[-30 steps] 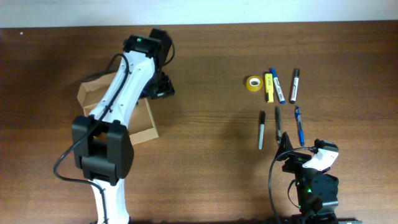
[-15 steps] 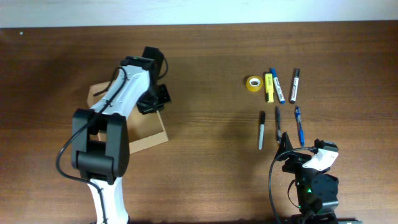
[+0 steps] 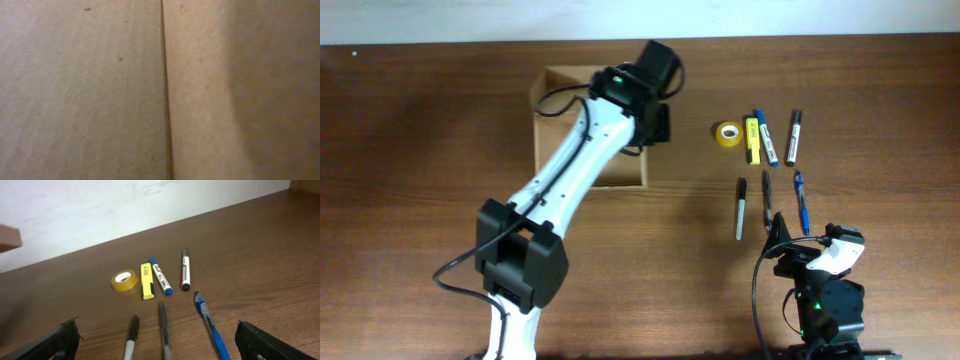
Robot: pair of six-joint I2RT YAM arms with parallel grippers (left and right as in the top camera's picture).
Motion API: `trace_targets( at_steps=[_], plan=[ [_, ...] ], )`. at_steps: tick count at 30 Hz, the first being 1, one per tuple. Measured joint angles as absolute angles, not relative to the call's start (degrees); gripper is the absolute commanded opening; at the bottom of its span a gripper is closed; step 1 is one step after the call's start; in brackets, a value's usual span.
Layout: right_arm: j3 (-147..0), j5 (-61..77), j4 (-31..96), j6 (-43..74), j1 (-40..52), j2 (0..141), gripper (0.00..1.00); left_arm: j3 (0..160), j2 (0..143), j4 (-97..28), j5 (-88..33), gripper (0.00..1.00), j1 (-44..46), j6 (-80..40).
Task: Pack container
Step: 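Push the cardboard box rightward toward the center with the left gripper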
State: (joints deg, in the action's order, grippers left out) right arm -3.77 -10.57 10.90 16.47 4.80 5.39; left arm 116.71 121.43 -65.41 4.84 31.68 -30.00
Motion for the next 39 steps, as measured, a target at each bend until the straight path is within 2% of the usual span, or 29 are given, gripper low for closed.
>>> trace_targets(
  at_steps=[13, 16, 18, 19, 20, 21, 22, 30, 39],
  plan=[
    [-3.77, -10.55, 10.90, 16.51, 4.80, 5.39, 0.99, 116.97, 129.75, -62.81, 4.51, 0.03, 33.50, -33.04],
    [-3.77, -10.55, 10.90, 16.49, 4.80, 5.39, 0.99, 116.97, 131.83, -62.22, 4.23, 0.13, 33.52, -33.21],
    [-3.77, -10.57, 10.90, 16.49, 4.80, 5.39, 0.99, 116.97, 132.35, -61.43, 4.08, 0.27, 33.54, -33.50],
    [-3.77, -10.57, 10.90, 16.47, 4.80, 5.41, 0.99, 116.97, 132.35, -61.12, 4.01, 0.31, 33.56, -33.63],
    [-3.77, -10.55, 10.90, 16.47, 4.80, 5.41, 0.99, 116.97, 132.35, -60.80, 3.97, 0.39, 33.58, -33.69],
    [-3.77, -10.57, 10.90, 16.47, 4.80, 5.39, 0.99, 116.97, 132.35, -60.55, 3.88, 0.50, 33.61, -33.74],
    [-3.77, -10.55, 10.90, 16.43, 4.80, 5.39, 0.99, 116.97, 132.35, -60.51, 3.88, 0.57, 33.63, -33.74],
    [-3.77, -10.55, 10.90, 16.49, 4.80, 5.39, 0.99, 120.14, 132.40, -64.40, 3.33, 0.59, 33.65, -33.19],
    [-3.77, -10.57, 10.90, 16.49, 4.80, 5.39, 0.99, 142.85, 132.55, -79.44, 4.97, 0.64, 32.62, -30.17]
  ],
)
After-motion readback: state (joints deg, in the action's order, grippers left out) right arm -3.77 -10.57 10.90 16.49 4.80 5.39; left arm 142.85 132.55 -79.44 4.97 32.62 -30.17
